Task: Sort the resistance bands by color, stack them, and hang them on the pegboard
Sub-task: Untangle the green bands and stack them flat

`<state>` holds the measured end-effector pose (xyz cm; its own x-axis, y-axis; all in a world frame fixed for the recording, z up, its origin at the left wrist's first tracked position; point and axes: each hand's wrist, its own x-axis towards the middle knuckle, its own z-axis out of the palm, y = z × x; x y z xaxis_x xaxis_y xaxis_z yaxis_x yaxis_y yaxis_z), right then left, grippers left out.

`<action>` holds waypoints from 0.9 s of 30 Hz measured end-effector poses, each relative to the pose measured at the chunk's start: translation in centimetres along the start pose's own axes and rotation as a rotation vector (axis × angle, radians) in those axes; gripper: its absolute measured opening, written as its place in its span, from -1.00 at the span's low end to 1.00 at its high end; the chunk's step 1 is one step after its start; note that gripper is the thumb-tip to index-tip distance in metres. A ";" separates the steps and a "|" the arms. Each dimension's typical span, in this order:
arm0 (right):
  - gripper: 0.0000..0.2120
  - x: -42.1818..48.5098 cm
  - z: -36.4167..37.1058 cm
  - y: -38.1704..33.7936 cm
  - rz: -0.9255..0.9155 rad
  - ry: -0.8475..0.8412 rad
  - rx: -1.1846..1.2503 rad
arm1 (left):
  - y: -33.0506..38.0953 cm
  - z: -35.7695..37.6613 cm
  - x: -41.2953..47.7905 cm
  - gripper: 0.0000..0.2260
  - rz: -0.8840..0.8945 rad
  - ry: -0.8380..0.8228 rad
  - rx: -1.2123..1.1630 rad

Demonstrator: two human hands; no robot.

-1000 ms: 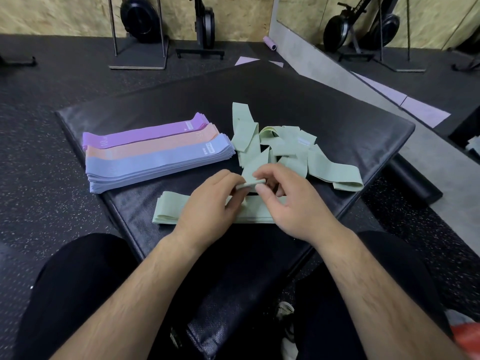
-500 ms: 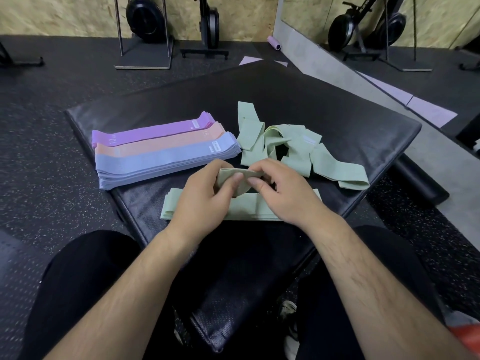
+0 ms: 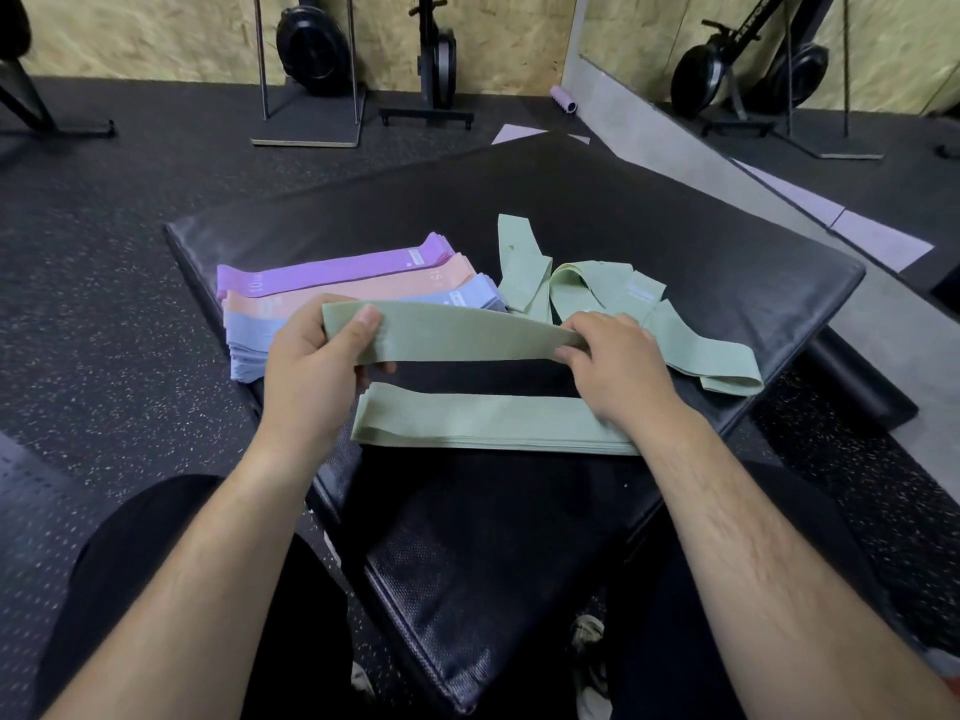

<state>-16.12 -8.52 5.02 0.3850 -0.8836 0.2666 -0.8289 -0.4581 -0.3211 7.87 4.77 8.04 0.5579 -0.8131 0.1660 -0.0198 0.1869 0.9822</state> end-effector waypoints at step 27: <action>-0.83 -7.1 -5.4 6.2 0.231 -0.092 0.526 | -3.7 -1.8 0.5 -0.85 0.189 -0.221 0.812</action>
<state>-26.16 -4.56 6.11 0.2711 -0.9605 0.0636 -0.5919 -0.2184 -0.7759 9.70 4.67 4.37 0.3129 -0.9124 0.2640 -0.7302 -0.0533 0.6811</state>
